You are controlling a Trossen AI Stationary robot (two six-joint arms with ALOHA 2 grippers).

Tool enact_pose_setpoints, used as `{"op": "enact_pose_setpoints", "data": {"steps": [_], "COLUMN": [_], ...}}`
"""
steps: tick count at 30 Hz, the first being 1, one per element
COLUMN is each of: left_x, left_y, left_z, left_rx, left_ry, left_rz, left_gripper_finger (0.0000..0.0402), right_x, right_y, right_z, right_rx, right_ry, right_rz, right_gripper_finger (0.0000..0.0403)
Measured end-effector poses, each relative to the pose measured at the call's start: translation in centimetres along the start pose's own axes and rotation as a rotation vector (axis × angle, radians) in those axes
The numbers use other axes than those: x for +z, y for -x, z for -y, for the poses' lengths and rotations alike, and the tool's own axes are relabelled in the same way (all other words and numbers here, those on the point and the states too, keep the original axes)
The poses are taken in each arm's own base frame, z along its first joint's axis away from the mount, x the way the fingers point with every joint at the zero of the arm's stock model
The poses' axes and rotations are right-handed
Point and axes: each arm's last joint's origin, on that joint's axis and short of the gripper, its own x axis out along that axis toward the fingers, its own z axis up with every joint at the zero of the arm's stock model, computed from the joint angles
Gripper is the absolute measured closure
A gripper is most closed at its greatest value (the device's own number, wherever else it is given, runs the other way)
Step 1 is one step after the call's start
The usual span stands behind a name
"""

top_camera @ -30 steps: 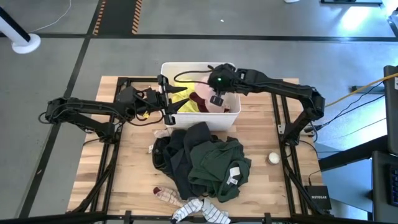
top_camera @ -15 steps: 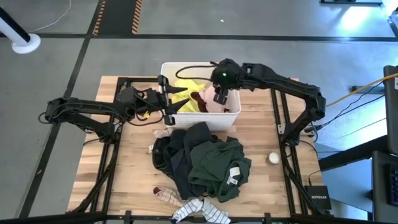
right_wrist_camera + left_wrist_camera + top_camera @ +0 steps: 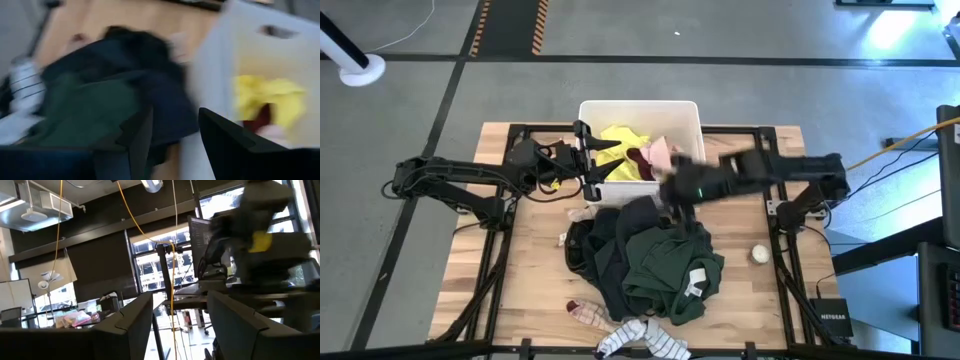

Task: Sort clothes
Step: Put the right white sock into the white bin

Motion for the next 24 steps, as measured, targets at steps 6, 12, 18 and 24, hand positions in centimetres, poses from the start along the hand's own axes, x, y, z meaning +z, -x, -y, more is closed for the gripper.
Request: {"op": "enact_pose_setpoints", "data": {"steps": [6, 12, 18, 24], "left_x": [0.0, 1.0, 1.8, 2.4], "left_y": [0.3, 1.4, 2.7, 3.8], "left_z": [0.0, -0.3, -0.6, -0.8], "left_rx": [-0.011, -0.022, -0.04, -0.05], "left_ry": [0.016, 0.049, 0.095, 0.083], "left_rz": [-0.045, -0.096, -0.169, -0.213], "left_gripper_finger": [0.0219, 0.0219, 0.0219, 0.0219], "right_x": [-1.6, -4.5, -6.8, -7.8], "right_y": [-0.5, -2.5, -5.2, -8.0], "right_z": [-6.6, -12.3, -17.0, -20.6], "right_rx": [0.114, 0.175, 0.275, 0.36], "right_ry": [-0.028, -0.165, -0.312, -0.54], "right_rz": [-0.08, -0.155, -0.068, 0.085], "right_gripper_finger": [0.0226, 0.0226, 0.0226, 0.0226]}}
